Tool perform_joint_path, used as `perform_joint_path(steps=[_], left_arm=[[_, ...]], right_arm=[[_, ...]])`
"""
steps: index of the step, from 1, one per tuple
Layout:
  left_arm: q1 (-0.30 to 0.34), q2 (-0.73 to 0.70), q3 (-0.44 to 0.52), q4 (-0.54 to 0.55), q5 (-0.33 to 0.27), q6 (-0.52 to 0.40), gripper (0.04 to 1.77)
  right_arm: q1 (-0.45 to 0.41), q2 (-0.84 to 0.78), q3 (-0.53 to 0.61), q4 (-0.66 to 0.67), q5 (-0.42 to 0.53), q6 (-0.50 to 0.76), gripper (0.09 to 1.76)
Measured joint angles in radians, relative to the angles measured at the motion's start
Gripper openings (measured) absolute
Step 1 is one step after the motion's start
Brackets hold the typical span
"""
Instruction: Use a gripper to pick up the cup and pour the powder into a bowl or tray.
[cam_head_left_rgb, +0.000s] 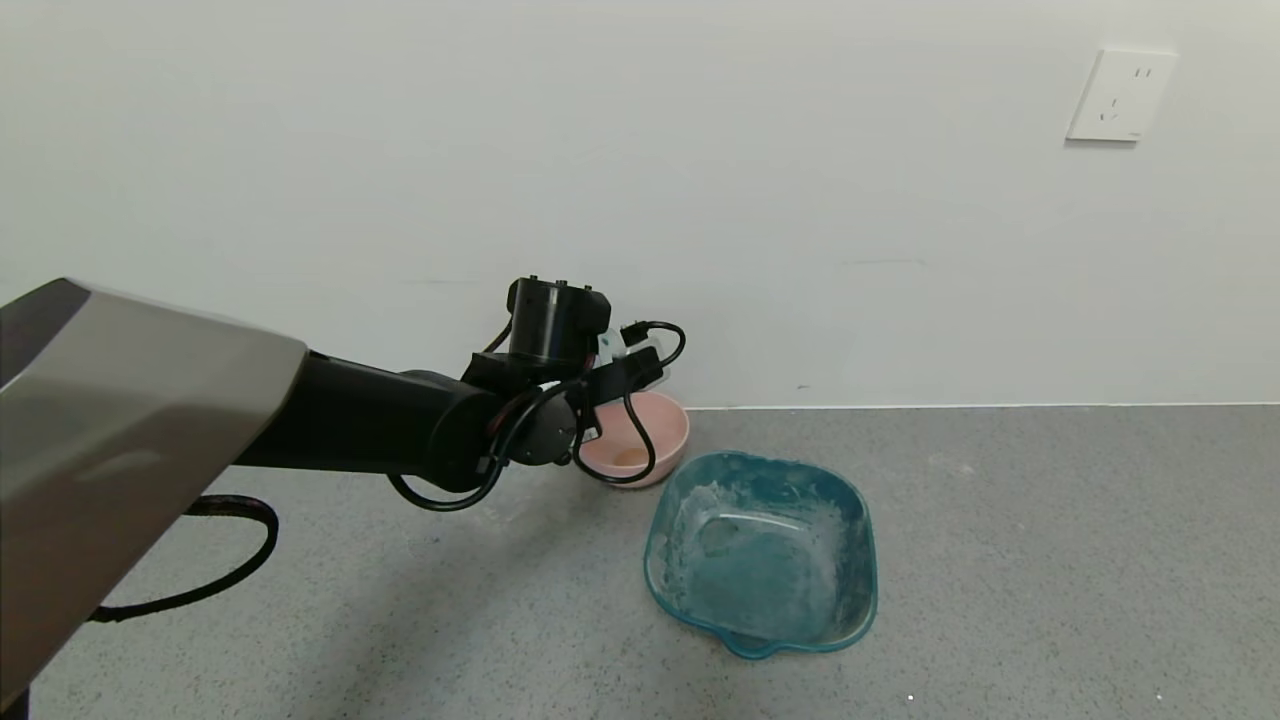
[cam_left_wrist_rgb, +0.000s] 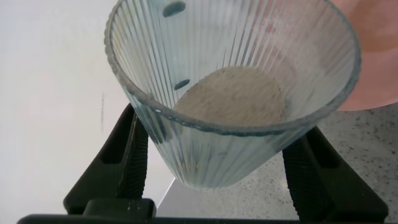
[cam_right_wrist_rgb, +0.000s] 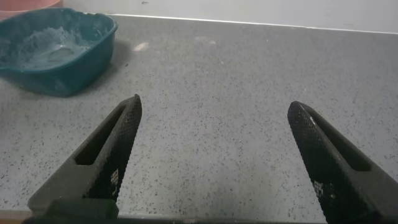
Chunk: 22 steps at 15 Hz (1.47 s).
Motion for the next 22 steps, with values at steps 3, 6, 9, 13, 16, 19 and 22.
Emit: perform_joint_path(steps=[3, 6, 9, 13, 16, 19, 22], left_arm=[[0.003, 0.018, -0.029, 0.002, 0.019, 0.054, 1.26], [0.005, 0.035, -0.049, 0.006, 0.049, 0.088, 1.26], [0.009, 0.045, -0.060, 0.004, 0.067, 0.147, 1.26], [0.009, 0.046, -0.065, 0.006, 0.098, 0.204, 1.26], [0.005, 0.049, -0.071, 0.009, 0.128, 0.241, 1.26], [0.002, 0.050, -0.074, 0.010, 0.140, 0.273, 1.26], [-0.008, 0.055, -0.076, 0.010, 0.174, 0.292, 1.26]], right_arm=[[0.000, 0.000, 0.000, 0.000, 0.000, 0.000, 1.71], [0.000, 0.000, 0.000, 0.000, 0.000, 0.001, 1.71], [0.000, 0.000, 0.000, 0.000, 0.000, 0.000, 1.71], [0.000, 0.000, 0.000, 0.000, 0.000, 0.000, 1.71], [0.000, 0.000, 0.000, 0.000, 0.000, 0.000, 1.71], [0.000, 0.000, 0.000, 0.000, 0.000, 0.000, 1.71], [0.000, 0.000, 0.000, 0.000, 0.000, 0.000, 1.71]])
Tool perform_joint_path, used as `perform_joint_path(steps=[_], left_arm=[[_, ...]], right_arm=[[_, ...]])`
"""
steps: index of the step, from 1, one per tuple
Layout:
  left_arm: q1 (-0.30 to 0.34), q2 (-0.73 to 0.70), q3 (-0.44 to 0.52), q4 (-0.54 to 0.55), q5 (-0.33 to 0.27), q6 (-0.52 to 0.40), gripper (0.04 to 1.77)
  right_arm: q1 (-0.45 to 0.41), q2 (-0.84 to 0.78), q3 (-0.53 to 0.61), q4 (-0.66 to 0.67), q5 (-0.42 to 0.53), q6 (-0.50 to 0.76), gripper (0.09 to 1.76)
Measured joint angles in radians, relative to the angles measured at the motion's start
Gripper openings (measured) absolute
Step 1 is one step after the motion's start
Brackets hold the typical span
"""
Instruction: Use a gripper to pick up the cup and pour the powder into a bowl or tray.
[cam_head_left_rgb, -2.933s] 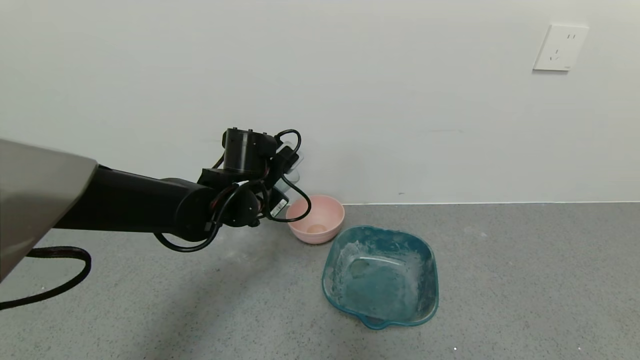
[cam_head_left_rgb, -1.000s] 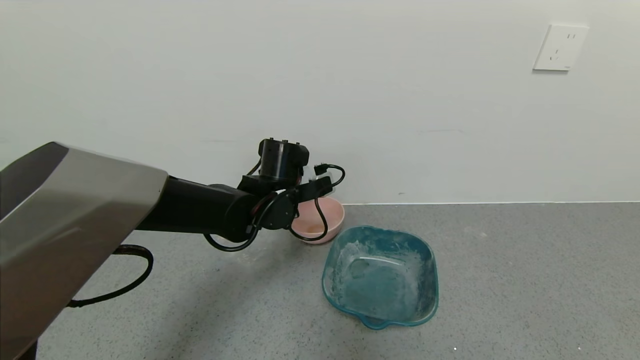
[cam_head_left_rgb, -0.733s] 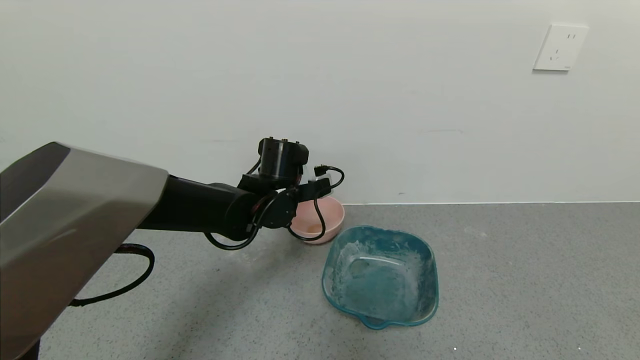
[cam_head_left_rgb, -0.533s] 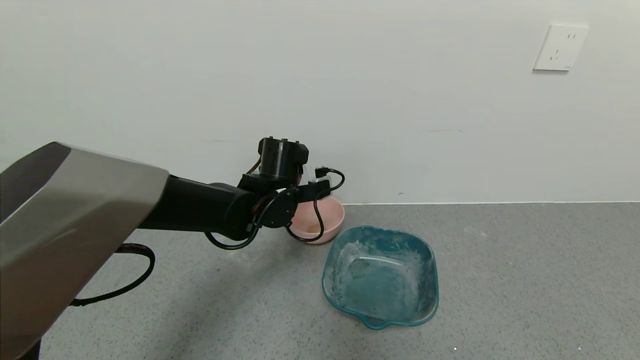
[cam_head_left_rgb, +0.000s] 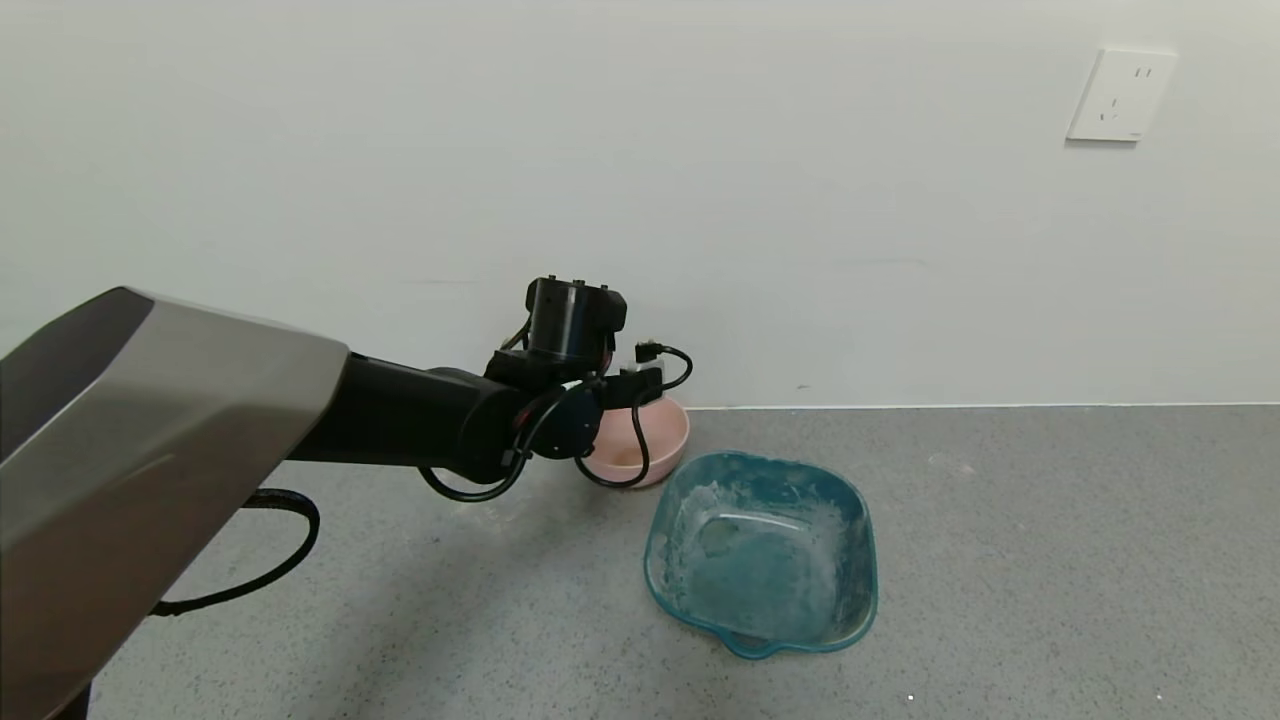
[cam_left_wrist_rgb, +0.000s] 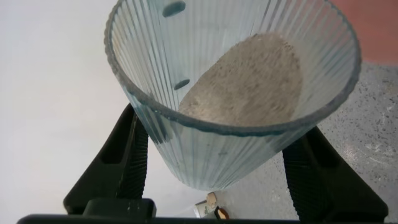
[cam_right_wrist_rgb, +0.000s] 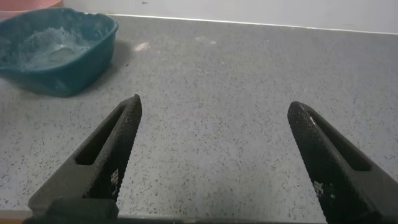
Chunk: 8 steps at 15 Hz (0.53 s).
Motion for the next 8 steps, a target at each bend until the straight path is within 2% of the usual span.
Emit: perform_joint_path(steps=[8], left_arm=[[-0.021, 0.022, -0.019, -0.003, 0.025, 0.078, 1.26]], right_arm=[[0.000, 0.000, 0.000, 0.000, 0.000, 0.000, 1.71]])
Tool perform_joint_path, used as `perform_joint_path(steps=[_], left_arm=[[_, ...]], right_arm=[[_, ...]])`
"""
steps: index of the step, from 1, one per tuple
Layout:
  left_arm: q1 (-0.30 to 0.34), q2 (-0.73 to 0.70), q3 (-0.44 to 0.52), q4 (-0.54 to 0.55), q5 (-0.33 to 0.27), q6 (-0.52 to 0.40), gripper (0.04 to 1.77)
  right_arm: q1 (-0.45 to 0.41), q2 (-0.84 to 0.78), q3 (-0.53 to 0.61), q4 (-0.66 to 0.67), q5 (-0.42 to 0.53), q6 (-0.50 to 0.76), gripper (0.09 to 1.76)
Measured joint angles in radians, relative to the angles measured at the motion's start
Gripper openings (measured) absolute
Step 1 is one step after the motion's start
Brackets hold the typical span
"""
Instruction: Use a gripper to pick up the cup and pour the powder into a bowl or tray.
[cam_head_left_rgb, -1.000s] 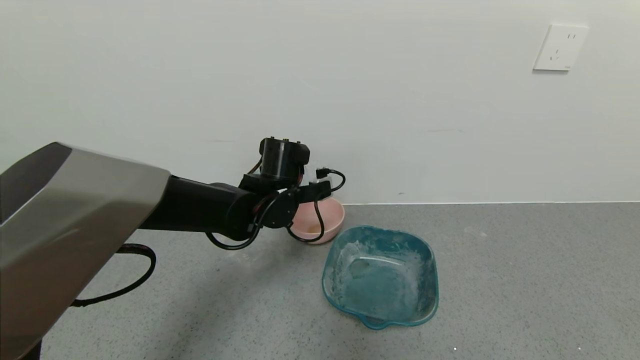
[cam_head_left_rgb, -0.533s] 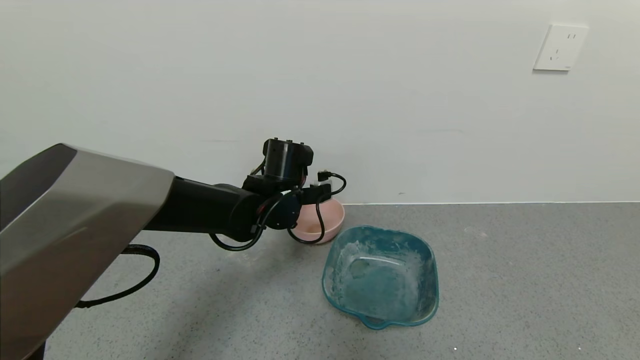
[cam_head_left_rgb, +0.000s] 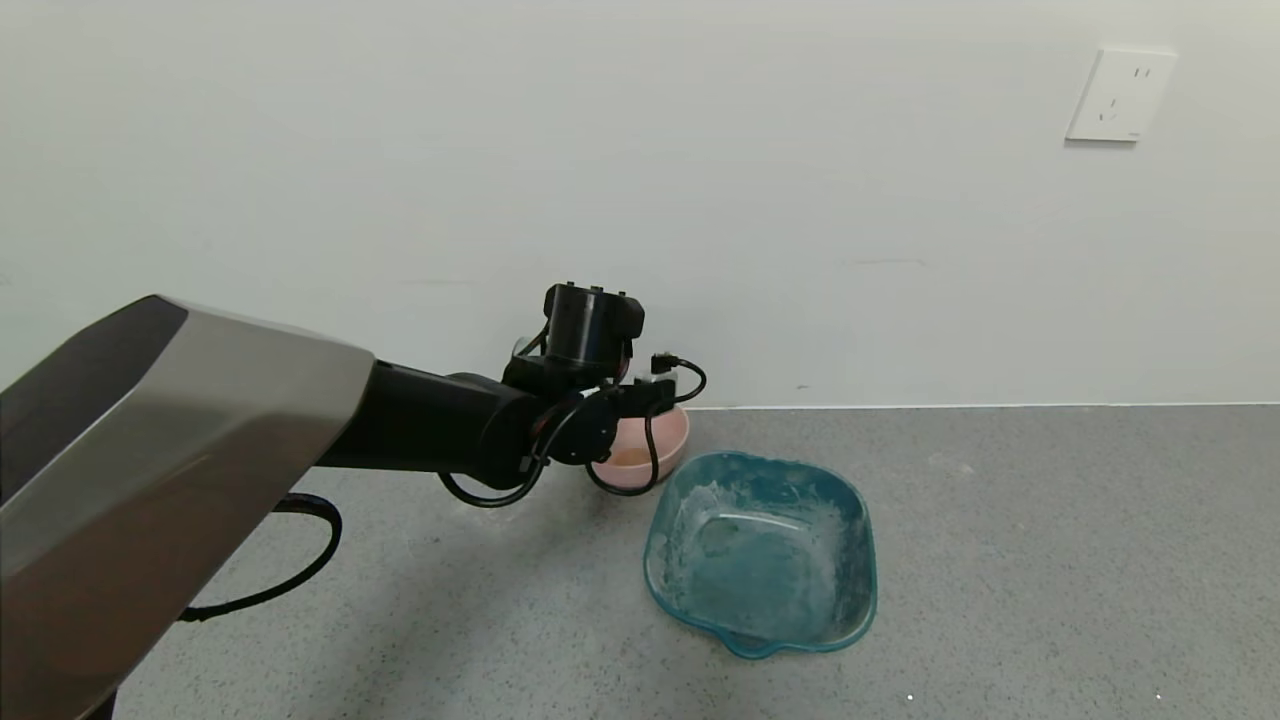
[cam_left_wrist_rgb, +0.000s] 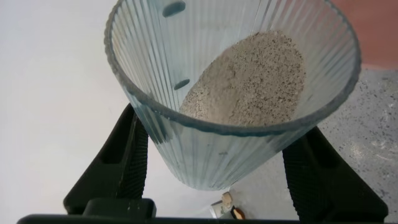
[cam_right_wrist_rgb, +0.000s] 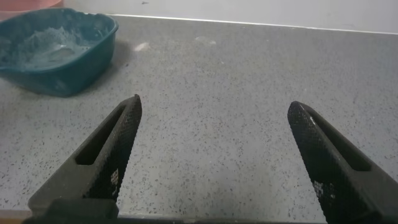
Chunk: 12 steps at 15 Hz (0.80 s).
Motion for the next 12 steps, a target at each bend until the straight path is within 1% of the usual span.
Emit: perform_joint_path(steps=[4, 6, 8, 12], left_arm=[[-0.003, 0.009, -0.017, 0.000, 0.000, 0.052, 1.26], [-0.005, 0.013, -0.023, -0.008, 0.013, 0.087, 1.26], [-0.008, 0.017, -0.024, -0.007, 0.016, 0.094, 1.26], [-0.009, 0.022, -0.030, -0.011, 0.023, 0.139, 1.26]], right_arm=[[0.000, 0.000, 0.000, 0.000, 0.000, 0.000, 1.71], [0.000, 0.000, 0.000, 0.000, 0.000, 0.000, 1.71], [0.000, 0.000, 0.000, 0.000, 0.000, 0.000, 1.71], [0.000, 0.000, 0.000, 0.000, 0.000, 0.001, 1.71]])
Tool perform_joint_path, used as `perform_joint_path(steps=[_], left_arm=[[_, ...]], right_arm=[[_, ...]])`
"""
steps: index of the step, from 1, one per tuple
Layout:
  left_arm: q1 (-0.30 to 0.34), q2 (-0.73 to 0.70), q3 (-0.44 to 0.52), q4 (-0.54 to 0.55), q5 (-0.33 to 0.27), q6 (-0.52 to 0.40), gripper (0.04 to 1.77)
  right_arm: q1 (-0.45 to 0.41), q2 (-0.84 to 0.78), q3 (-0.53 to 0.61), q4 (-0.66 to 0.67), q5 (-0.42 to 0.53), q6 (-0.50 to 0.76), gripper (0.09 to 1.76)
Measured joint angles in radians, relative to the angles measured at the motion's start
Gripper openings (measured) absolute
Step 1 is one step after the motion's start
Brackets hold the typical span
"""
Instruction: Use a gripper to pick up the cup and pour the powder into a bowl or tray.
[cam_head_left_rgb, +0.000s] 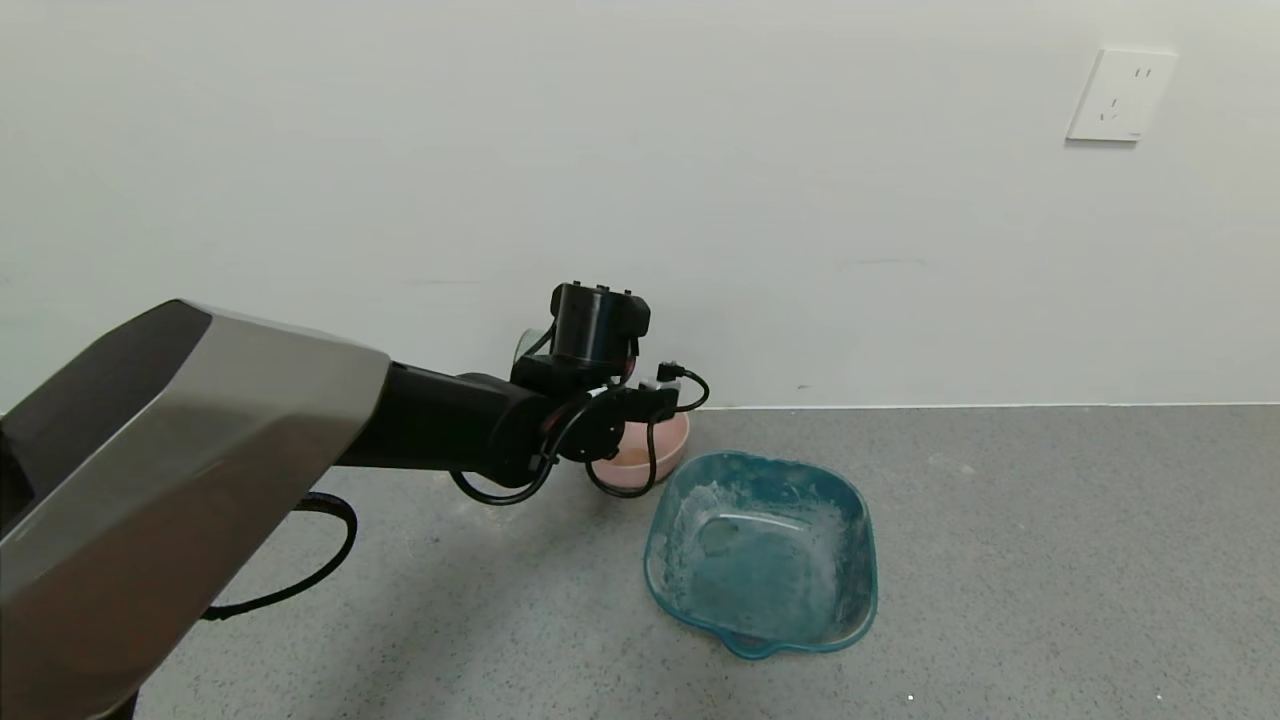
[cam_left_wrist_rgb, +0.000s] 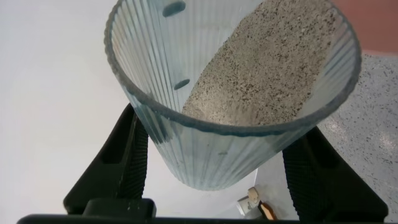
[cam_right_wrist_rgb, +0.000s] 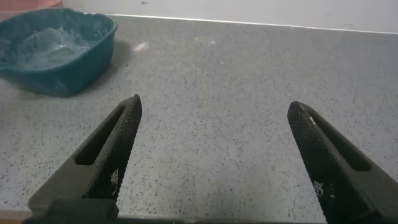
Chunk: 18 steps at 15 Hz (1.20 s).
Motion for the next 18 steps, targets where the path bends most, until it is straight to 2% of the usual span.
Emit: perform_joint_path(steps=[7, 12, 18], left_arm=[[-0.014, 0.010, -0.013, -0.003, 0.014, 0.064, 1.26], [-0.021, 0.012, -0.014, -0.014, 0.048, 0.118, 1.26], [-0.027, 0.022, -0.017, -0.019, 0.049, 0.123, 1.26]], right_arm=[[0.000, 0.000, 0.000, 0.000, 0.001, 0.000, 1.71], [0.000, 0.000, 0.000, 0.000, 0.000, 0.000, 1.71], [0.000, 0.000, 0.000, 0.000, 0.001, 0.000, 1.71]])
